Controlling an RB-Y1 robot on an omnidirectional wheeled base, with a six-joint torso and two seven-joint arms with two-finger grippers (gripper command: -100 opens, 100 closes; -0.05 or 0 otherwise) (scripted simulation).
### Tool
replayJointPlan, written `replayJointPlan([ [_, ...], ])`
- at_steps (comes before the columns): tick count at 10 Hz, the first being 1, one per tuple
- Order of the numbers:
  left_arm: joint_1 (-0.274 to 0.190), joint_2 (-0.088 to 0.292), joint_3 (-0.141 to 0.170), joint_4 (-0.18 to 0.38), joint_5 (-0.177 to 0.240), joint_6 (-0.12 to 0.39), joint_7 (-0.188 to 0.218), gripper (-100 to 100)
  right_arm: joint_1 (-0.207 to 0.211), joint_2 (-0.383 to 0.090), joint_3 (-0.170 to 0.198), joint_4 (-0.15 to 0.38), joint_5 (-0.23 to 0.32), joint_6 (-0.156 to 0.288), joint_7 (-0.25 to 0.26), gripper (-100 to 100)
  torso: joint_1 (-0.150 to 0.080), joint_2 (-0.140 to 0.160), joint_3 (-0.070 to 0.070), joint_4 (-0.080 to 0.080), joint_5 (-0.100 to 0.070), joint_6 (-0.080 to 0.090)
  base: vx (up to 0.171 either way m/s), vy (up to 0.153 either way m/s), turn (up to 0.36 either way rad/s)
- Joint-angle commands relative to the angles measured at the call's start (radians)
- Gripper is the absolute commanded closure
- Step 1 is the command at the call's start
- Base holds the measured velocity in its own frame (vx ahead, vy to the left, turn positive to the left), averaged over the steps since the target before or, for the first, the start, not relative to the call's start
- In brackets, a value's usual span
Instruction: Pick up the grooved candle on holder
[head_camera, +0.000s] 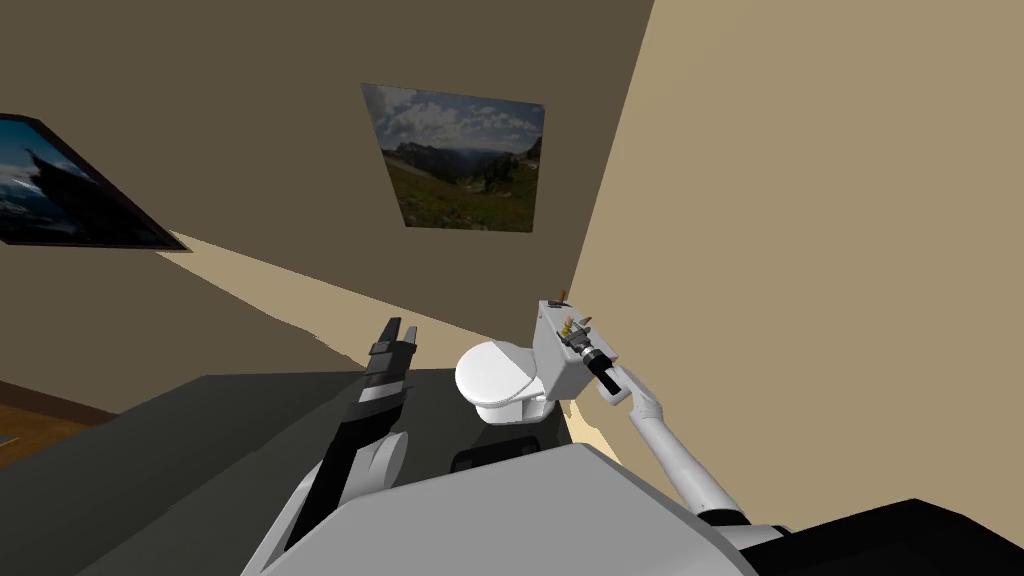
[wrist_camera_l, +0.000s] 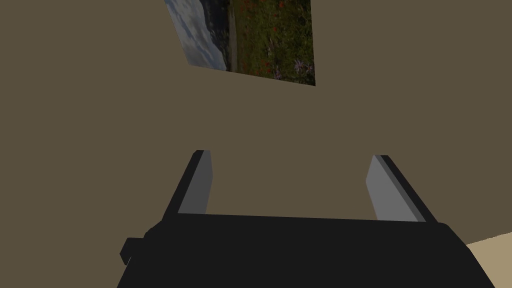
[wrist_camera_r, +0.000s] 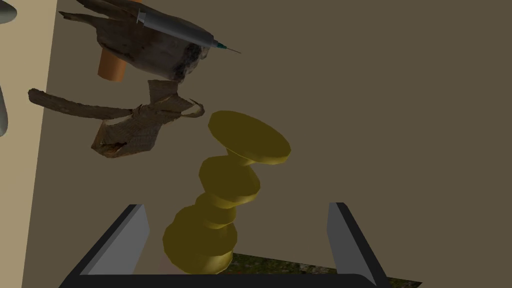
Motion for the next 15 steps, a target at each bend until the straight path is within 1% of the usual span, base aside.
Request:
replayJointPlan([
  [1, 0.0, 0.0, 0.0, 0.0, 0.0, 0.0, 0.0, 0, -0.05, -0.01, 0.029, 0.05, -0.029, -0.019, 0.024, -100, 0.0, 0.0, 0.0, 0.0, 0.0, 0.0, -0.031, 0.019, -0.113],
  [2, 0.0, 0.0, 0.0, 0.0, 0.0, 0.0, 0.0, 0, -0.077, -0.01, 0.029, 0.075, -0.029, -0.019, 0.024, -100, 0.0, 0.0, 0.0, 0.0, 0.0, 0.0, -0.038, 0.018, -0.064],
  [3, 0.0, 0.0, 0.0, 0.0, 0.0, 0.0, 0.0, 0, -0.083, -0.01, 0.029, 0.096, -0.029, -0.019, 0.024, -100, 0.0, 0.0, 0.0, 0.0, 0.0, 0.0, -0.019, 0.008, 0.013],
  [4, 0.0, 0.0, 0.0, 0.0, 0.0, 0.0, 0.0, 0, -0.123, -0.019, 0.059, 0.127, -0.055, -0.034, 0.047, -100, 0.0, 0.0, 0.0, 0.0, 0.0, 0.0, -0.036, 0.012, -0.108],
  [5, 0.0, 0.0, 0.0, 0.0, 0.0, 0.0, 0.0, 0, -0.155, -0.019, 0.059, 0.163, -0.055, -0.034, 0.047, -100, 0.0, 0.0, 0.0, 0.0, 0.0, 0.0, -0.037, 0.019, -0.064],
  [6, 0.0, 0.0, 0.0, 0.0, 0.0, 0.0, 0.0, 0, -0.159, -0.019, 0.059, 0.178, -0.055, -0.034, 0.047, -100, 0.0, 0.0, 0.0, 0.0, 0.0, 0.0, -0.019, 0.009, 0.013],
  [7, 0.0, 0.0, 0.0, 0.0, 0.0, 0.0, 0.0, 0, -0.2, -0.029, 0.089, 0.215, -0.082, -0.049, 0.069, -100, 0.0, 0.0, 0.0, 0.0, 0.0, 0.0, -0.032, 0.015, -0.074],
  [8, 0.0, 0.0, 0.0, 0.0, 0.0, 0.0, 0.0, 0, -0.234, -0.029, 0.089, 0.25, -0.082, -0.049, 0.069, -100, 0.0, 0.0, 0.0, 0.0, 0.0, 0.0, -0.043, 0.013, -0.067],
  [9, 0.0, 0.0, 0.0, 0.0, 0.0, 0.0, 0.0, 0, -0.234, -0.029, 0.089, 0.261, -0.082, -0.049, 0.069, -100, 0.0, 0.001, 0.0, 0.0, 0.0, 0.0, -0.025, 0.005, -0.011],
  [10, 0.0, 0.0, 0.0, 0.0, 0.0, 0.0, 0.0, 0, -0.279, -0.038, 0.12, 0.302, -0.108, -0.064, 0.092, -100, -0.001, 0.0, 0.0, 0.0, 0.0, 0.0, -0.04, 0.012, -0.107],
  [11, 0.0, 0.0, 0.0, 0.0, 0.0, 0.0, 0.0, 0, -0.309, -0.038, 0.12, 0.337, -0.108, -0.064, 0.092, -100, 0.0, 0.001, 0.0, 0.0, 0.0, 0.0, -0.043, 0.017, -0.06],
  [12, 0.0, 0.0, 0.0, 0.0, 0.0, 0.0, 0.0, 0, -0.345, -0.048, 0.15, 0.377, -0.135, -0.078, 0.115, -100, 0.0, 0.001, 0.0, 0.0, 0.0, 0.0, -0.06, 0.026, -0.115],
  [13, 0.0, 0.0, 0.0, 0.0, 0.0, 0.0, 0.0, 0, -0.377, -0.048, 0.15, 0.411, -0.135, -0.078, 0.115, -100, 0.001, 0.002, 0.001, 0.0, 0.0, 0.0, -0.049, 0.026, -0.052],
  [14, 0.0, 0.0, 0.0, 0.0, 0.0, 0.0, 0.0, 0, -0.385, -0.048, 0.15, 0.426, -0.135, -0.078, 0.115, -100, 0.001, 0.001, 0.001, 0.0, 0.0, 0.0, -0.016, 0.006, 0.014],
  [15, 0.0, 0.0, 0.0, 0.0, 0.0, 0.0, 0.0, 0, -0.428, -0.057, 0.18, 0.467, -0.161, -0.093, 0.138, -100, 0.0, 0.0, 0.0, 0.0, 0.0, 0.0, -0.033, 0.008, -0.145],
])
